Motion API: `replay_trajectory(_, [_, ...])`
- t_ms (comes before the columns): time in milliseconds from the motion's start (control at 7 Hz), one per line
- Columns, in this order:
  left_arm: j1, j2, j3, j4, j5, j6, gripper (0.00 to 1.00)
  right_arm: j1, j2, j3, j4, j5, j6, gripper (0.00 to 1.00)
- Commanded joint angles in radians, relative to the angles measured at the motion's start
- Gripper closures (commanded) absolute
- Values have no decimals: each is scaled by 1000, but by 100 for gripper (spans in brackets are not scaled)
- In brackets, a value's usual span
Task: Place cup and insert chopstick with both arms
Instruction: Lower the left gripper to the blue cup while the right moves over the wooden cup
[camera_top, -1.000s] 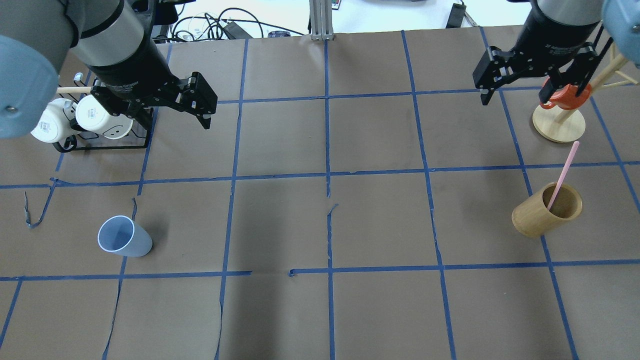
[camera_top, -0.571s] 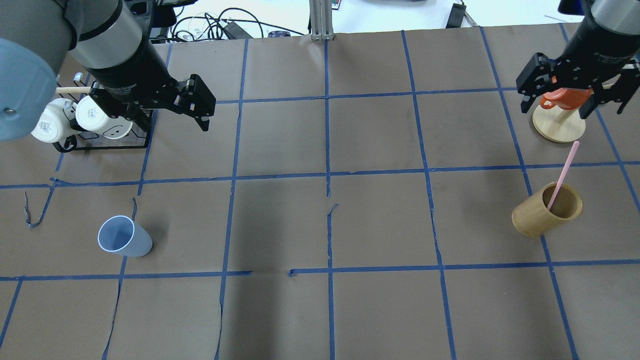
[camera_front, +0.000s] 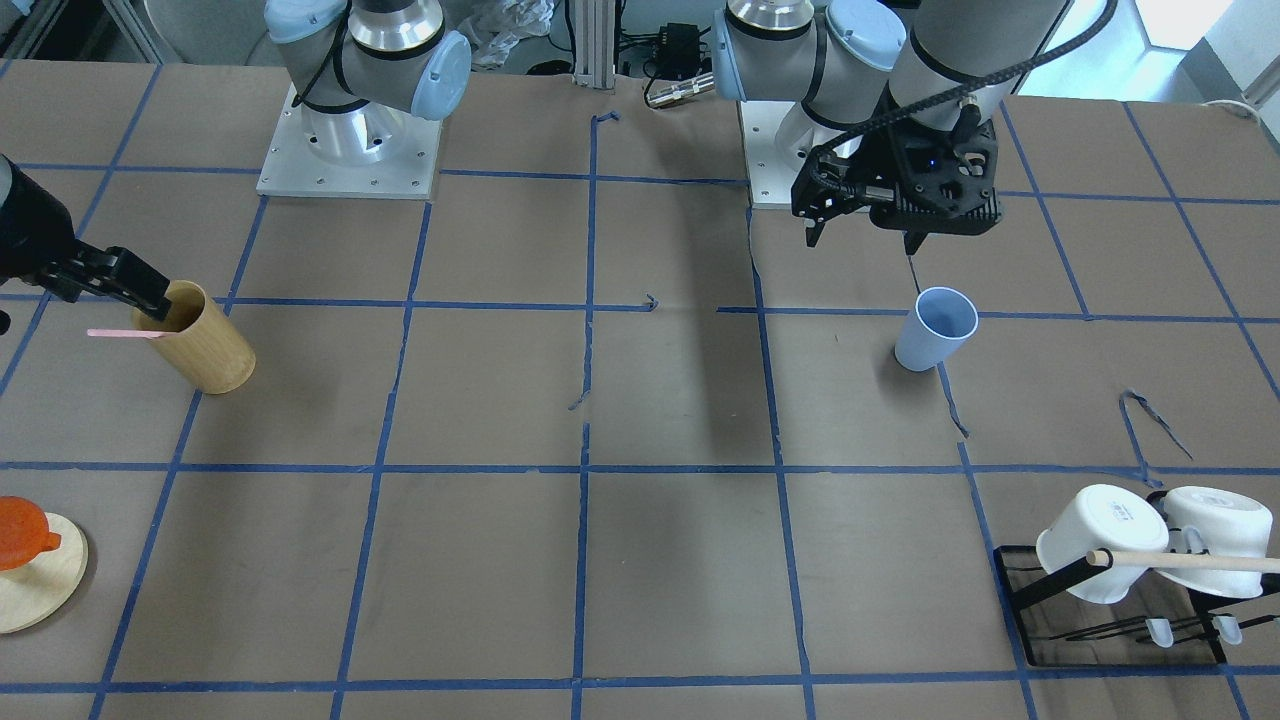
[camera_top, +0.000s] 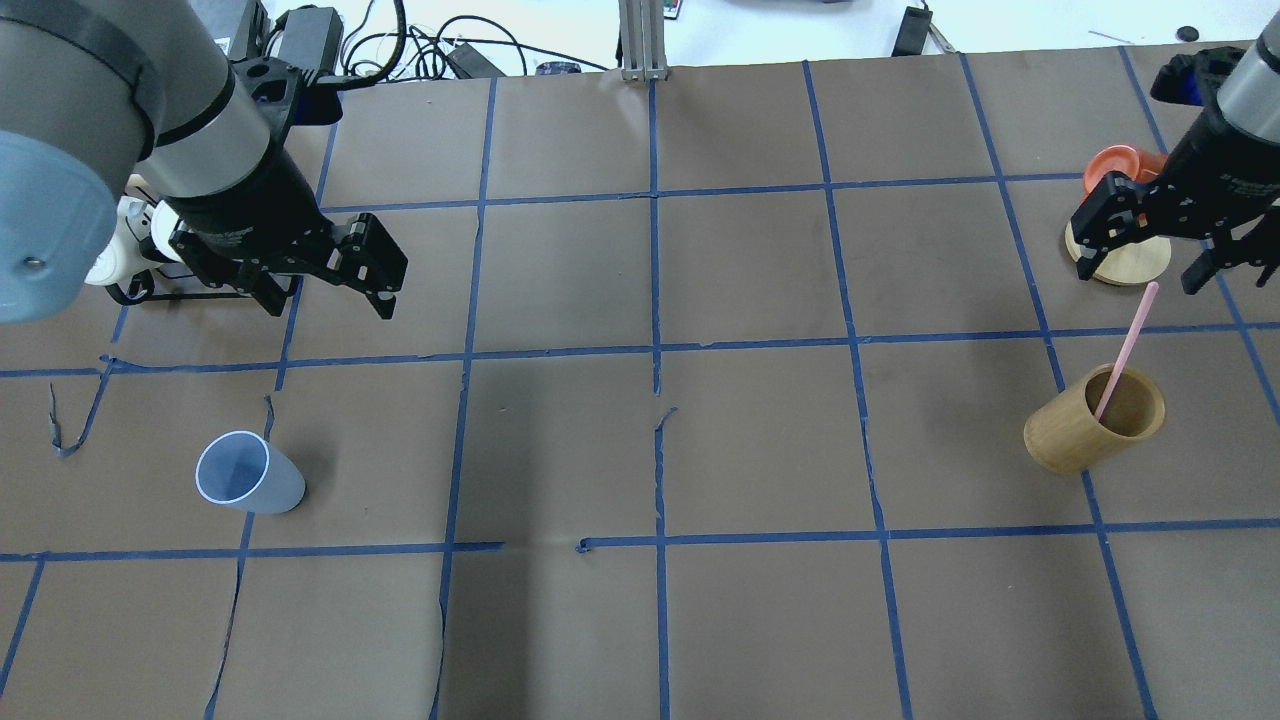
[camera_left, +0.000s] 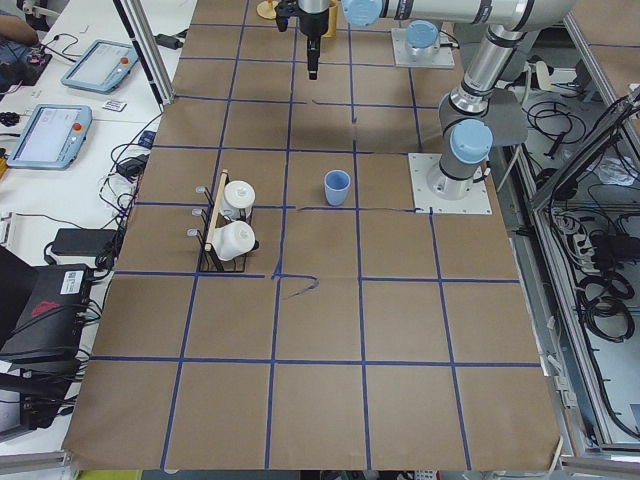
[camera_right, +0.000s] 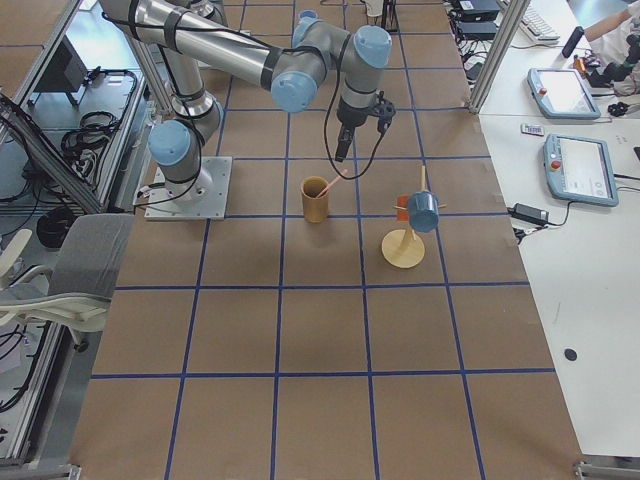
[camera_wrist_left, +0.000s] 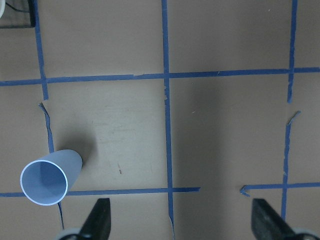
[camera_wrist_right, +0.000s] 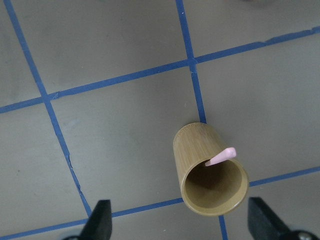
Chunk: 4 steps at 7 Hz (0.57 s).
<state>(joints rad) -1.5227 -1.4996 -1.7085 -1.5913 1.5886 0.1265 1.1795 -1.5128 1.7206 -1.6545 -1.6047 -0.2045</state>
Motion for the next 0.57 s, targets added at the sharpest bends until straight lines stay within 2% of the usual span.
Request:
replay_trajectory(0, [134,7,-153,45,107,122,0,-40,-1,101,-147,-3,-166,7])
replay_trajectory(286, [220,4,-306,195,120,191,0,-81,-1,105,-146,-3,-176,12])
replay_trajectory(429, [240,4,-382,290,123,199,3,-86,-1,105,-148,-1,-177,28])
